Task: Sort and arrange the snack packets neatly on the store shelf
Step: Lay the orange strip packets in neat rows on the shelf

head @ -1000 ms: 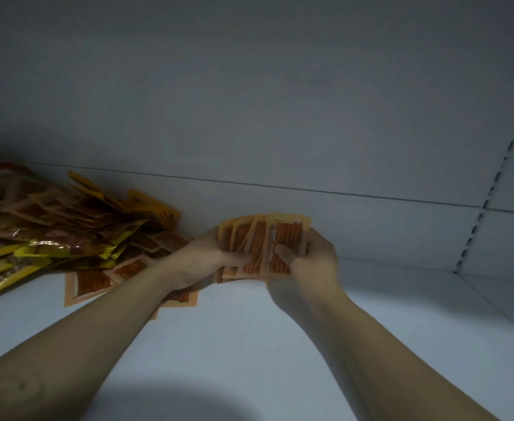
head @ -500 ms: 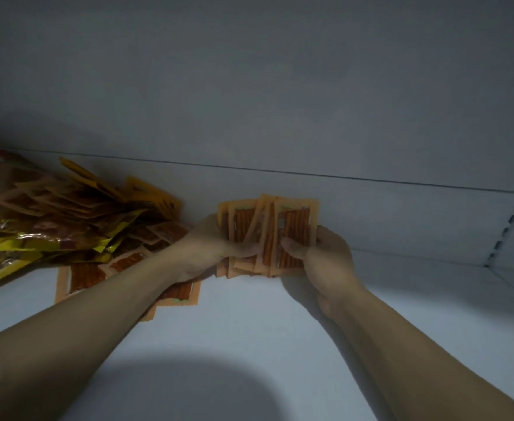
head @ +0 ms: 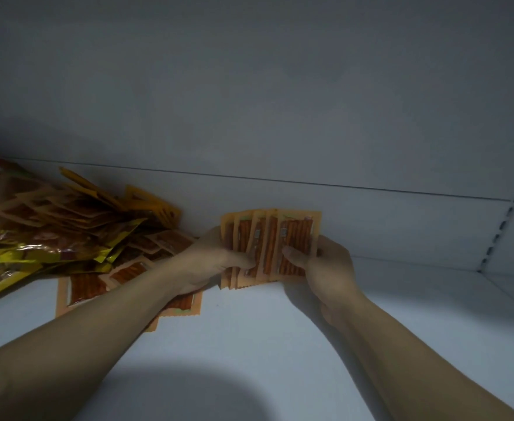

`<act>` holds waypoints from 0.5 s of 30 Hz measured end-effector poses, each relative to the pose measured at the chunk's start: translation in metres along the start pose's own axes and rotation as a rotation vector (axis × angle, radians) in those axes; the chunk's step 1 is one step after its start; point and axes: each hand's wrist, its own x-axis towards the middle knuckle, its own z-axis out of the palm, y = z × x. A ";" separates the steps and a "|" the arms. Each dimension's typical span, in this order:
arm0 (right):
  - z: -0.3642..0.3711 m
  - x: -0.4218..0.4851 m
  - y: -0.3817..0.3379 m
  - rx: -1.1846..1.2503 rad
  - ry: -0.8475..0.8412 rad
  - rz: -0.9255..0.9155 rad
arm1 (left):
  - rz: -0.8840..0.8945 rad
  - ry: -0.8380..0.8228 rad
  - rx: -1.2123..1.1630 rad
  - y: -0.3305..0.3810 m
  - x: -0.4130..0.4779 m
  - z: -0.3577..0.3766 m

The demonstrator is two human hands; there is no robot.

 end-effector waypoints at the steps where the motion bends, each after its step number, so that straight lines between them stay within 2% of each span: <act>1: 0.001 0.000 0.000 -0.014 -0.004 -0.002 | 0.009 -0.020 -0.012 0.000 0.000 0.002; 8: 0.010 -0.004 0.004 -0.209 -0.015 -0.089 | 0.065 0.066 -0.071 -0.007 0.003 0.007; 15: 0.003 -0.003 -0.001 -0.468 0.038 -0.145 | 0.061 0.031 0.054 -0.007 0.002 0.004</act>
